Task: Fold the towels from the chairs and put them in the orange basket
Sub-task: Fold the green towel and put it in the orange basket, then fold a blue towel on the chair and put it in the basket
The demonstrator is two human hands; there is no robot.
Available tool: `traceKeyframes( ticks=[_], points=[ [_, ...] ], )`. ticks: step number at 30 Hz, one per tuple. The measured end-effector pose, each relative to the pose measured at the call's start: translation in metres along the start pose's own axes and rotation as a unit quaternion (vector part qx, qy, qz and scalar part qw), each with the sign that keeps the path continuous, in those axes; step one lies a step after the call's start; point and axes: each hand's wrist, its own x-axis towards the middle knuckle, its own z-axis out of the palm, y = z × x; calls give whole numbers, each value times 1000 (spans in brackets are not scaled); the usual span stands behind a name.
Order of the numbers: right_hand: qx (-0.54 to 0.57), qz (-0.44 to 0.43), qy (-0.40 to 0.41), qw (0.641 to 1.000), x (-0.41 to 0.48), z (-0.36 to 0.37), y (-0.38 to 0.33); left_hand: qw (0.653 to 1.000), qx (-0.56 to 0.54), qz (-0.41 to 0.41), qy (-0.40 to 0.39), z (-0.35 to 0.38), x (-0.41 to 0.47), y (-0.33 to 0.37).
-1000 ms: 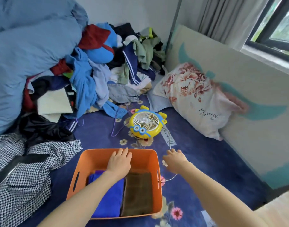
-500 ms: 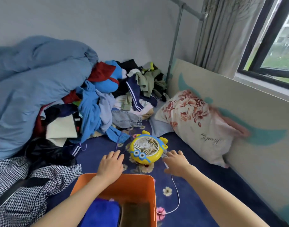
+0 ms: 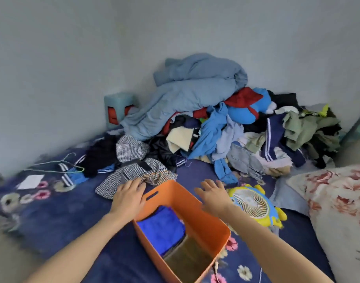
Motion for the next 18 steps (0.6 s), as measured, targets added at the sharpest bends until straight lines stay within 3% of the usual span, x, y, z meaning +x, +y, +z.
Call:
traceKeyframes(
  ticks=[3, 6, 12, 18],
  points=[
    [-14, -44, 43, 998, 12, -6, -38, 997, 27, -73, -22, -12, -56, -27],
    [-6, -123, -8, 992, 28, -10, -87, 985, 62, -158, -37, -31, -114, -60],
    [3, -249, 34, 968, 48, -33, -189, 953, 97, -287, -24, -66, -217, -110],
    [-34, -369, 74, 926, 69, -63, -315, 877, 106, -468, -34, -113, -341, -153]
  ],
)
